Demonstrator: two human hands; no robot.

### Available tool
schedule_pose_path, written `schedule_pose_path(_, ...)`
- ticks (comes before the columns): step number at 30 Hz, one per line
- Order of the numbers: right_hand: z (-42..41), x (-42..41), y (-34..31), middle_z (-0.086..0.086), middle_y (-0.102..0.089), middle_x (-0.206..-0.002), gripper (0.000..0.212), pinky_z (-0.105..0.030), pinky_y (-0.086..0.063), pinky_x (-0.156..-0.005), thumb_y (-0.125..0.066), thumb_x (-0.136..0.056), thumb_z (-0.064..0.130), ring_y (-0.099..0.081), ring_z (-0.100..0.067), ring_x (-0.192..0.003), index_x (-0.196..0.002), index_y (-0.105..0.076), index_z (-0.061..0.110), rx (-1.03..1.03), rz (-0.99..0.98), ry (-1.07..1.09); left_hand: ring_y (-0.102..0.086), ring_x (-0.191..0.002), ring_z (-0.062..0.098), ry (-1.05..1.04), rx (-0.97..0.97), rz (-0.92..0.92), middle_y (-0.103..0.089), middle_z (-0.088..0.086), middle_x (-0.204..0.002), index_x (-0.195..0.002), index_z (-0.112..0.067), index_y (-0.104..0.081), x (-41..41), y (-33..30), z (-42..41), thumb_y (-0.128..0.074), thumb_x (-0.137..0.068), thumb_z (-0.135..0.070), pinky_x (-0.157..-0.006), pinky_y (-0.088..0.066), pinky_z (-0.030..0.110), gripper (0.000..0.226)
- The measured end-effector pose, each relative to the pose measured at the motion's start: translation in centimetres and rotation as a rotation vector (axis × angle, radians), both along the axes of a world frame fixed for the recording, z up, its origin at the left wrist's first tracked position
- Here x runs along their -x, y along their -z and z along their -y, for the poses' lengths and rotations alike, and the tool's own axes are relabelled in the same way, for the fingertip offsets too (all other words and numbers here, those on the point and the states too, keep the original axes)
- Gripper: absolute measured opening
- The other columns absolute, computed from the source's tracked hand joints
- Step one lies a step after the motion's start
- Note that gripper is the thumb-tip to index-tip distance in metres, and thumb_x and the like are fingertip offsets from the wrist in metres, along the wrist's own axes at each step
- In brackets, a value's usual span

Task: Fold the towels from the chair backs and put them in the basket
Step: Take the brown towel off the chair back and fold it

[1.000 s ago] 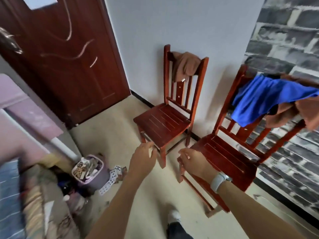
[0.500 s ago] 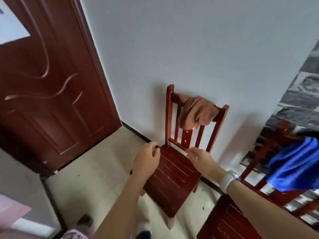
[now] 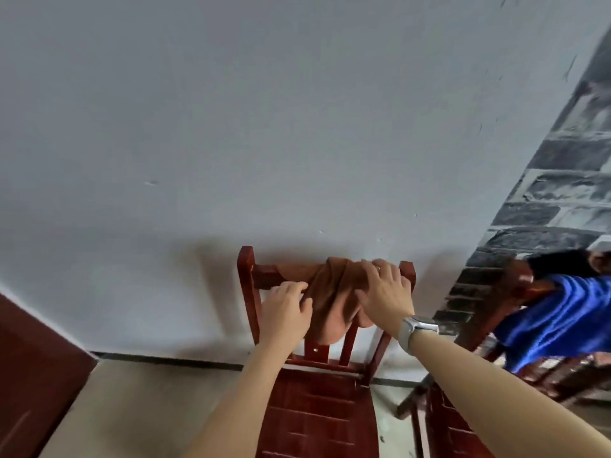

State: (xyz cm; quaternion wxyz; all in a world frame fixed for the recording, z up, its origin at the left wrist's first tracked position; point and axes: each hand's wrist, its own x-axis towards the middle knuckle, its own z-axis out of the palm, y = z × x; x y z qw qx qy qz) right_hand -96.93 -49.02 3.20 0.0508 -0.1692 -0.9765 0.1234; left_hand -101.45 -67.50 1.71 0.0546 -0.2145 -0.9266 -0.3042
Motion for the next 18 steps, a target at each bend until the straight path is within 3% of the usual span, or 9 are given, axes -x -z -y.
schedule_pose_path(2,-0.1,1.3,0.8,-0.002,-0.035,-0.14,0.052,-0.042,-0.023,-0.109,-0.048,-0.087,0.034,-0.027,-0.024,-0.132,-0.136,-0.033,0.025,-0.066,0.04,-0.008,-0.038,-0.125,0.021,0.045,0.116,-0.044,-0.049,0.0,-0.133,-0.13,-0.019,-0.047,2.3,0.7,-1.4,-0.048,-0.092,-0.032,-0.098,-0.036,0.035,0.041)
schedule_pose_path(6,-0.4,2.3,1.9,0.0,-0.048,-0.13,0.032,-0.036,-0.034,-0.098,-0.044,-0.09,0.024,-0.039,-0.024,-0.122,-0.122,-0.049,0.021,-0.058,-0.035,-0.031,-0.036,-0.124,0.02,0.078,0.244,-0.089,-0.048,-0.004,-0.131,-0.128,-0.025,-0.049,4.5,2.1,-3.6,-0.049,-0.089,-0.041,-0.097,-0.032,0.039,0.042)
schedule_pose_path(9,-0.2,1.4,1.8,0.001,-0.055,-0.123,0.023,-0.033,-0.04,-0.085,-0.046,-0.09,0.018,-0.045,-0.023,-0.115,-0.111,-0.057,0.016,0.046,-0.166,-0.013,-0.048,-0.113,0.023,0.085,0.112,-0.141,-0.06,-0.003,-0.115,-0.108,-0.02,-0.065,4.4,2.0,-4.0,-0.059,-0.086,-0.032,-0.09,-0.032,0.039,0.026)
schedule_pose_path(12,0.1,-1.2,1.6,0.002,-0.059,-0.114,0.019,-0.034,-0.046,-0.076,-0.051,-0.088,0.014,-0.049,-0.021,-0.108,-0.105,-0.06,0.013,0.172,-0.259,0.005,-0.062,-0.094,0.026,0.179,-0.149,-0.163,-0.069,0.005,-0.095,-0.087,-0.007,-0.07,2.4,1.8,-3.0,-0.072,-0.076,-0.015,-0.08,-0.045,0.04,0.014)
schedule_pose_path(15,0.6,-5.3,2.5,-0.002,-0.063,-0.104,0.018,-0.034,-0.048,-0.076,-0.059,-0.082,0.007,-0.056,-0.023,-0.098,-0.1,-0.063,0.01,0.279,-0.263,-0.054,-0.064,-0.086,0.02,0.267,-0.227,-0.109,-0.069,0.006,-0.091,-0.085,-0.005,-0.068,-1.4,2.9,-0.7,-0.071,-0.077,-0.013,-0.075,-0.052,0.03,0.012)
schedule_pose_path(18,1.6,-10.4,4.5,-0.002,-0.064,-0.1,0.021,-0.034,-0.048,-0.08,-0.064,-0.079,0.013,-0.059,-0.024,-0.095,-0.099,-0.065,0.014,0.38,-0.101,-0.105,-0.062,-0.073,0.01,0.313,-0.173,0.037,-0.067,0.0,-0.08,-0.086,-0.009,-0.067,-5.7,4.7,1.9,-0.071,-0.078,-0.014,-0.066,-0.042,0.01,0.01)
